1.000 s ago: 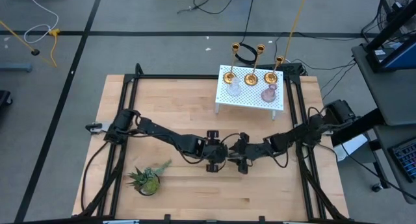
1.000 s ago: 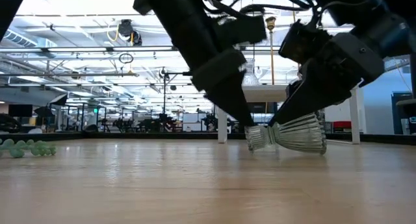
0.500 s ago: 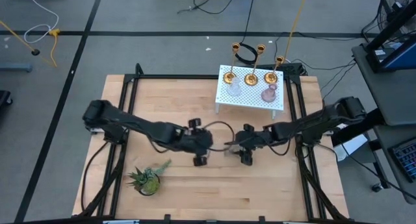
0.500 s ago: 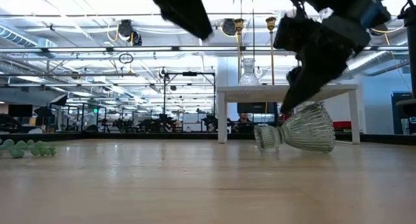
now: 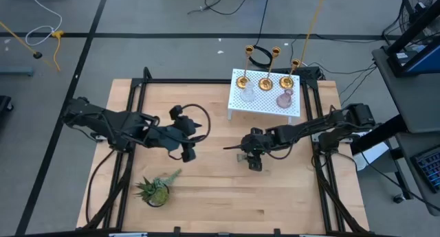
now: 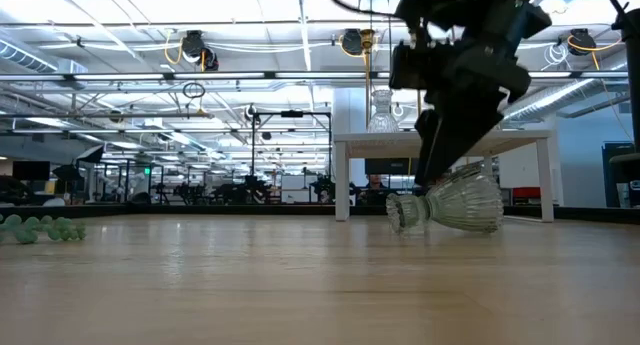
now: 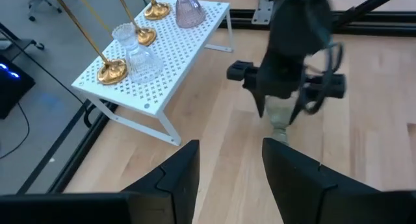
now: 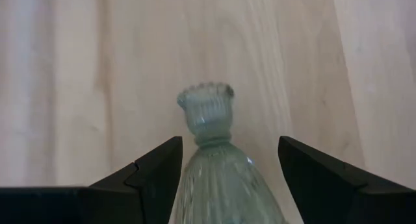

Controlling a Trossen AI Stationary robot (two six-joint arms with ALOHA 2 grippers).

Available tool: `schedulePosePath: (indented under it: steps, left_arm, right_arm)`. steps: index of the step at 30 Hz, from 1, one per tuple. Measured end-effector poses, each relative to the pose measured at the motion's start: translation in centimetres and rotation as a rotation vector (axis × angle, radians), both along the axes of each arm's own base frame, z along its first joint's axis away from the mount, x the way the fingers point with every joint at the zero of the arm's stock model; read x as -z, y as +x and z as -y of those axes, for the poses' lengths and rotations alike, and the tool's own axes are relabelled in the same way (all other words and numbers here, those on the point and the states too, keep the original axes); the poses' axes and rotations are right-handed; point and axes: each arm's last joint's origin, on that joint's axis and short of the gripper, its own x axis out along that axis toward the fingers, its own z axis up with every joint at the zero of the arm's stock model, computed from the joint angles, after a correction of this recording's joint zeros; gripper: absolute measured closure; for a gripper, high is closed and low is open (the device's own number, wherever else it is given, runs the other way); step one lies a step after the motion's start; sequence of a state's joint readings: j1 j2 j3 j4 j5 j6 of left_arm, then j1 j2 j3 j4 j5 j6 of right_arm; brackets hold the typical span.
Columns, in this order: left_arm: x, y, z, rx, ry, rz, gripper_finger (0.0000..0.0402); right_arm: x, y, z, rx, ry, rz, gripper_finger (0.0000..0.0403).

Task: Pick & Place candle stick holders
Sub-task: Put the green glass candle holder on the shelf

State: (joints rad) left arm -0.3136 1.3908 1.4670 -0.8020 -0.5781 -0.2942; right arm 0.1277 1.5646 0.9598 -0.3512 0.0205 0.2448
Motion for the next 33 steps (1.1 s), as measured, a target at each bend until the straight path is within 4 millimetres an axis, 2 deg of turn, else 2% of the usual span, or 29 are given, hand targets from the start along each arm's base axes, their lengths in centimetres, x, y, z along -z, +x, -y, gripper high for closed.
schedulePosePath:
  steps: [4, 14, 29, 33]
  left_arm:
    - [-0.6, -0.9, -0.2, 0.004, -0.002, 0.007, 0.0229]
    - [-0.1, -0.7, -0.1, 0.005, 0.008, -0.028, 0.0229]
    - [-0.1, -0.8, 0.0, 0.011, 0.008, -0.027, 0.0229]
    - [-0.1, -0.8, 0.0, 0.011, 0.007, -0.027, 0.0229]
  right_arm:
    - [1.4, 0.1, 0.4, -0.005, 0.025, -0.082, 0.0156]
    - [4.1, 0.6, 0.3, -0.069, -0.005, -0.166, 0.0161]
    - [4.2, 0.5, 0.4, -0.069, -0.014, -0.185, 0.0267]
    - [4.0, 0.4, 0.3, -0.071, -0.006, -0.181, 0.0269]
